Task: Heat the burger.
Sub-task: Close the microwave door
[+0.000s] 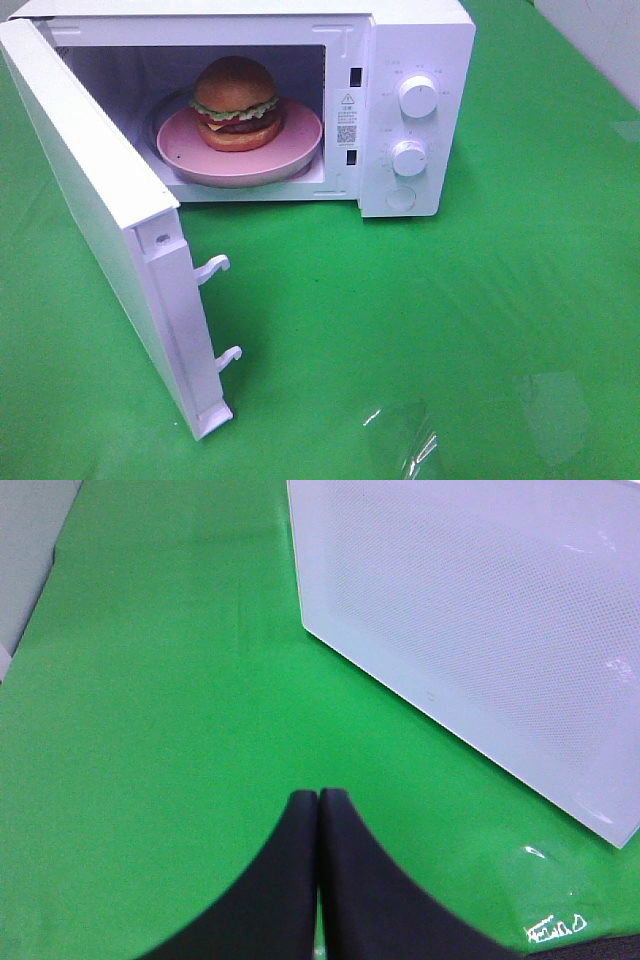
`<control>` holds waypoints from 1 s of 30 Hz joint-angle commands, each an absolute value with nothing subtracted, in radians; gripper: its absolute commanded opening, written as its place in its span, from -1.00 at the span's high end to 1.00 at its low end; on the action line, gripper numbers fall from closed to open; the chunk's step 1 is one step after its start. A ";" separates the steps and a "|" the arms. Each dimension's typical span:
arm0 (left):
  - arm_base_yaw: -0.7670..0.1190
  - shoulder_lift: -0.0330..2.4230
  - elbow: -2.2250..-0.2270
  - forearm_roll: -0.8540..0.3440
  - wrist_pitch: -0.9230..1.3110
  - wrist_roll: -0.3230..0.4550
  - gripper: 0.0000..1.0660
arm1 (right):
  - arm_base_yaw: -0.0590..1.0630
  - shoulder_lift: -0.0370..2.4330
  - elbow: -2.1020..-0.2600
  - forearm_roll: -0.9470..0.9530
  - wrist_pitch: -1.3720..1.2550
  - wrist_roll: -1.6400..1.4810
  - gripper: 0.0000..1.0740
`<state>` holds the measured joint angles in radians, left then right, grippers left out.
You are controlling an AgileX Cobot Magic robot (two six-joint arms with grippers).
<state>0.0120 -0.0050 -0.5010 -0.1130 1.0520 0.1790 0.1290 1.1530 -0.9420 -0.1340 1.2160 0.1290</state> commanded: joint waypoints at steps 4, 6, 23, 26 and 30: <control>0.013 -0.026 -0.498 -0.115 1.040 0.174 1.00 | 0.125 0.956 -0.736 -0.170 1.230 0.141 -0.17; 0.013 -0.026 -0.498 -0.115 1.040 0.174 1.00 | 0.125 0.911 -0.693 -0.171 1.229 0.138 -0.17; 0.013 -0.026 -0.498 -0.115 1.040 0.174 1.00 | 0.131 0.512 -0.513 -0.094 1.028 0.094 -0.13; 0.013 -0.026 -0.498 -0.115 1.040 0.174 1.00 | 0.131 0.401 -0.506 -0.094 1.017 0.093 -0.12; 0.013 -0.026 -0.498 -0.115 1.040 0.174 1.00 | 0.131 0.266 -0.506 -0.096 1.015 0.093 -0.12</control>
